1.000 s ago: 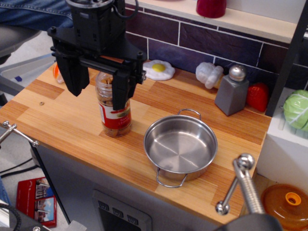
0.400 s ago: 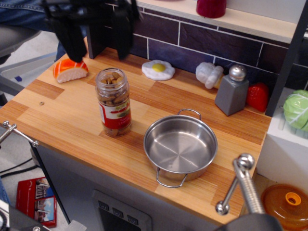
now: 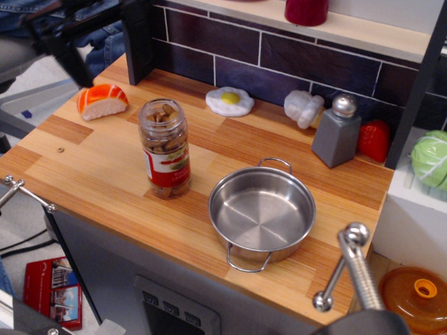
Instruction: Pour almonds in pot
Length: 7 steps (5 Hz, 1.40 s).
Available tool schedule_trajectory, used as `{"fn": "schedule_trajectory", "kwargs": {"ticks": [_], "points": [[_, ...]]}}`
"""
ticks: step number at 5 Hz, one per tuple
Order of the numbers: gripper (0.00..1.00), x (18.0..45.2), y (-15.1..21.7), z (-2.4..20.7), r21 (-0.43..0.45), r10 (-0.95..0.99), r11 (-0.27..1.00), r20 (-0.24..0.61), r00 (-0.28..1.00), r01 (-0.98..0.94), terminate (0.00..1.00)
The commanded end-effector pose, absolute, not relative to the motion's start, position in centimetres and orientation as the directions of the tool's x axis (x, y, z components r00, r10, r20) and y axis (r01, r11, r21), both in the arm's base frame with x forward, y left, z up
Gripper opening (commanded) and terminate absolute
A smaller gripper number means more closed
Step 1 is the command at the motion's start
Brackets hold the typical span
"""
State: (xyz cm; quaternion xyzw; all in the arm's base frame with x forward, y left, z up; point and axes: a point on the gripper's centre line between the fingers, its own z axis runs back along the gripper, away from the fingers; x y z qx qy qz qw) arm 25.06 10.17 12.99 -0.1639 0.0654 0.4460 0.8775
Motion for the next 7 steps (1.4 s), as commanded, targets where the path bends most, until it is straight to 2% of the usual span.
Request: {"fn": "schedule_trajectory", "kwargs": {"ticks": [1, 2, 3, 4, 5, 7], "points": [[1.0, 25.5, 13.4, 12.1, -0.101, 0.845, 0.297, -0.435, 0.31, -0.95, 0.0], [1.0, 25.6, 13.3, 10.2, -0.061, 0.81, 0.263, -0.529, 0.255, -0.963, 0.0], [1.0, 25.9, 12.9, 8.7, 0.01, 0.739, 0.2, -0.658, 0.144, -0.98, 0.0], [1.0, 26.1, 12.4, 8.1, -0.098, 0.755, 0.226, -0.611, 0.238, -0.969, 0.0], [1.0, 27.0, 11.5, 7.7, -0.139, 0.761, 0.258, -0.581, 0.29, -0.956, 0.0], [1.0, 27.0, 7.8, 6.4, -0.076, 0.755, 0.317, -0.584, 0.3, -0.945, 0.0]]}}
